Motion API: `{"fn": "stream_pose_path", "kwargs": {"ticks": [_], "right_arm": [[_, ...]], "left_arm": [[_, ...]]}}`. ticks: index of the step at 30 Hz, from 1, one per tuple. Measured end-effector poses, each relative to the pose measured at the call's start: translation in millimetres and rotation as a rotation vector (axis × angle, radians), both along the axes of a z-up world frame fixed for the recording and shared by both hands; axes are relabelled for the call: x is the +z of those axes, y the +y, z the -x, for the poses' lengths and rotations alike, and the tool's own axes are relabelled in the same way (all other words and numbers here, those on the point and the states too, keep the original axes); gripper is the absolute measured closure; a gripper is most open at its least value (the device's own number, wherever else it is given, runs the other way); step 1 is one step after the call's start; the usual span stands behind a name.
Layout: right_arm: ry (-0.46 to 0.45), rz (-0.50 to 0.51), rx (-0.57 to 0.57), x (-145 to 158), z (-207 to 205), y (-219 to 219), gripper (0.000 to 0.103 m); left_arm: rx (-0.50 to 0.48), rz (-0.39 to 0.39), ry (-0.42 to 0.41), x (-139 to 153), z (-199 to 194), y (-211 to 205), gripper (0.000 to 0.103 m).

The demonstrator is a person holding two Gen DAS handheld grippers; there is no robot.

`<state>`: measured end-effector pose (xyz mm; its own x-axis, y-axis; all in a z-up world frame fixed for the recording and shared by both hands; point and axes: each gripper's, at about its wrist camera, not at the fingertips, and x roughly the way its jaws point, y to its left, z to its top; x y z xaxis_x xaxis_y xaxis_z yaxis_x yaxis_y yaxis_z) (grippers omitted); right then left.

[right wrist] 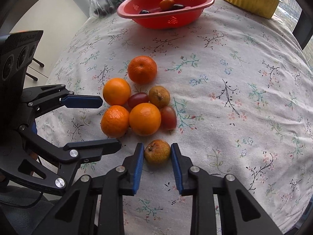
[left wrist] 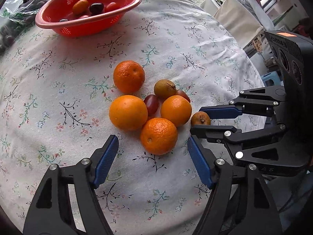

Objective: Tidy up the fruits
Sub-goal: 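Grasp the brown pear with the right tool while the left tool grasps a tangerine, then carry pear and tangerine over the red colander and open both tools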

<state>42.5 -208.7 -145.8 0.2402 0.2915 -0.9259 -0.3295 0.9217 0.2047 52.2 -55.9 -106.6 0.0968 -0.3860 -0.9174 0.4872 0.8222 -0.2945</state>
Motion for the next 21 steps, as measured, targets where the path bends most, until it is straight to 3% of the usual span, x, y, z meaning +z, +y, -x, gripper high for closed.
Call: {"fn": "stream_pose_path", "kwargs": {"ticks": [1, 3, 14, 21], "right_arm": [[0.002, -0.003, -0.001, 0.0, 0.3, -1.9, 0.073], [0.005, -0.008, -0.006, 0.3, 1.1, -5.2, 0.073], [0.012, -0.021, -0.049, 3.6, -0.7, -19.7, 0.073], [0.017, -0.021, -0.052, 2.4, -0.9, -16.1, 0.073]], "left_arm": [[-0.001, 0.002, 0.0, -0.4, 0.1, -1.4, 0.032], [-0.009, 0.009, 0.004, -0.7, -0.5, -4.7, 0.044], [-0.009, 0.032, 0.019, -5.7, -5.4, -8.5, 0.065], [-0.016, 0.037, 0.011, -6.3, -5.7, -7.9, 0.066]]}}
